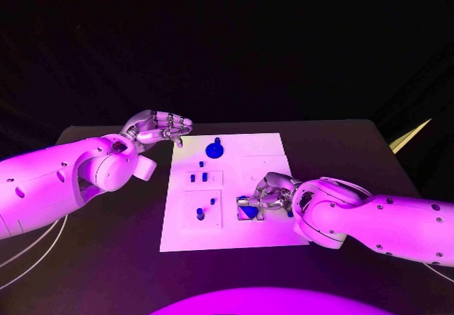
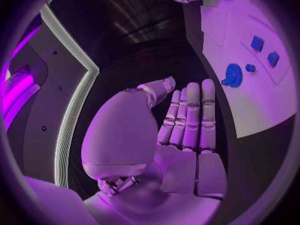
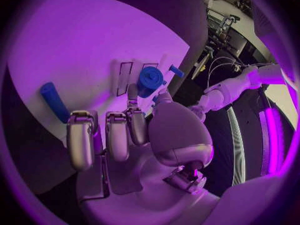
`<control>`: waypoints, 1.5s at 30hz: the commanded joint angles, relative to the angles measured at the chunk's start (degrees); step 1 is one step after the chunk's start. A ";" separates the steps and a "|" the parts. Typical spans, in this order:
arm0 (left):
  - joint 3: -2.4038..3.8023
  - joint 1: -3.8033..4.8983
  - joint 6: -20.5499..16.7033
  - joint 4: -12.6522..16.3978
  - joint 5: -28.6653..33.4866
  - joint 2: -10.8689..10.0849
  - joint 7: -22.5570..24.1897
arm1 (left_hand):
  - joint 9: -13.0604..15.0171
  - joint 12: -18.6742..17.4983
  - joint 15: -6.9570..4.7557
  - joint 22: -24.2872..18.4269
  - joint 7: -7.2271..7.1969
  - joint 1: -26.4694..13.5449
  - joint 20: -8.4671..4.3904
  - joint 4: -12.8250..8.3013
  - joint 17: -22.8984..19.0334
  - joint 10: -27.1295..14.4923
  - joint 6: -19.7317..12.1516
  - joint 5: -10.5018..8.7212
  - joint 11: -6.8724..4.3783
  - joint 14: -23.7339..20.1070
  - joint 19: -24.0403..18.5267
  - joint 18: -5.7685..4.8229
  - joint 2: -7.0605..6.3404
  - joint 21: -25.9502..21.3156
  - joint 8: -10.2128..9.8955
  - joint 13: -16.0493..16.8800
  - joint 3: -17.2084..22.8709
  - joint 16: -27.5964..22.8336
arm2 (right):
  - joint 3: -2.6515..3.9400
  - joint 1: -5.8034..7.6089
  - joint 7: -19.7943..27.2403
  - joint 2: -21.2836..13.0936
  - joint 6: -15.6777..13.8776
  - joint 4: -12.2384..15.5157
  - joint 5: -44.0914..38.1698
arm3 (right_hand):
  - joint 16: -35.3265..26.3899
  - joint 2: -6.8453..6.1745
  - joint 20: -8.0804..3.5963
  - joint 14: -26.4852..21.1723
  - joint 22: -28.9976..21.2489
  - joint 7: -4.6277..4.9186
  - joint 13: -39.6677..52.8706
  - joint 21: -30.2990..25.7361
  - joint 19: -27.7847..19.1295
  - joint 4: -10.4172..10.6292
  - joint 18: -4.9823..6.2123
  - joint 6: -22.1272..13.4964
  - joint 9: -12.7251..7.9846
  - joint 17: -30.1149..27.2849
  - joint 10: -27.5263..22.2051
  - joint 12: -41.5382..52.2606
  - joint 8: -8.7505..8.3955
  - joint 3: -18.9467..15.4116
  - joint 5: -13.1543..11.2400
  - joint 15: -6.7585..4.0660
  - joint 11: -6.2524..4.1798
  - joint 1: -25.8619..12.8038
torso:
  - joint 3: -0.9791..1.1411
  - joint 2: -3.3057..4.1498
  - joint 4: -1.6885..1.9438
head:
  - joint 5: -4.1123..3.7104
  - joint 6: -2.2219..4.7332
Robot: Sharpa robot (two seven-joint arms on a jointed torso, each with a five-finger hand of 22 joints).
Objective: Assemble the parts on the task board
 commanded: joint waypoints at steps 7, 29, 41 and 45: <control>0.03 0.00 0.18 0.18 -0.04 -0.06 0.02 | -0.07 0.90 0.24 -0.71 0.57 -0.18 -0.13 0.22 -0.52 -0.85 -0.08 1.19 0.30 -0.48 0.12 0.34 0.32 -0.73 0.47 -0.42 -1.46 -0.63 | 0.00 -0.14 0.29 -1.23 1.01 1.76 -1.99 | 0.77 -4.09 -0.57 5.73 14.99 -0.19 7.45 1.37 5.97 0.24 -1.62 0.48 1.33 11.95 1.68 -0.20 2.02 1.48 0.83 -0.44 -0.76 -5.92 | 0.04 -0.05 -0.03 | 0.17 -0.21; 0.03 0.00 0.12 -0.15 -0.12 -0.13 -0.11 | -0.07 0.93 0.24 -0.72 0.58 -0.12 -0.14 0.18 -0.54 -0.87 -0.09 1.20 0.30 -0.48 0.13 0.35 0.33 -0.74 0.48 -0.42 -1.45 -0.64 | -0.01 -0.19 1.73 -3.93 4.03 4.81 -1.24 | 1.10 -1.56 -0.77 5.89 15.37 -0.49 8.22 2.35 6.25 -0.64 -1.83 0.71 1.45 12.72 2.24 0.46 2.32 2.98 0.55 -0.68 -1.03 3.25 | -0.06 -0.07 -0.02 | 0.24 -0.32; 0.03 0.00 0.13 -0.18 -0.14 -0.10 -0.14 | -0.08 0.97 0.25 -0.73 0.61 -0.07 -0.14 0.16 -0.60 -0.94 -0.11 1.21 0.32 -0.50 0.15 0.34 0.37 -0.77 0.49 -0.44 -1.46 -0.68 | -0.01 -0.22 1.05 -3.08 3.61 3.44 -2.01 | 1.18 0.24 -0.87 5.93 15.49 -0.59 8.50 2.64 6.33 -0.44 -1.89 0.73 0.96 12.93 2.41 0.59 1.73 5.58 0.77 -0.77 -1.15 9.96 | -0.05 -0.05 0.07 | 0.25 -0.34; 0.03 0.00 0.10 -0.19 -0.14 -0.10 -0.12 | -0.08 0.97 0.25 -0.73 0.61 -0.07 -0.14 0.16 -0.60 -0.94 -0.11 1.21 0.32 -0.50 0.15 0.34 0.37 -0.77 0.49 -0.44 -1.46 -0.68 | -0.01 -0.29 0.73 -2.57 3.41 2.87 -2.27 | 1.16 0.56 -0.90 5.92 15.50 -0.64 8.54 2.68 6.34 -0.55 -1.90 0.71 0.80 12.91 2.44 0.59 1.53 6.23 0.81 -0.81 -1.20 11.10 | -0.04 -0.06 0.05 | 0.32 -0.41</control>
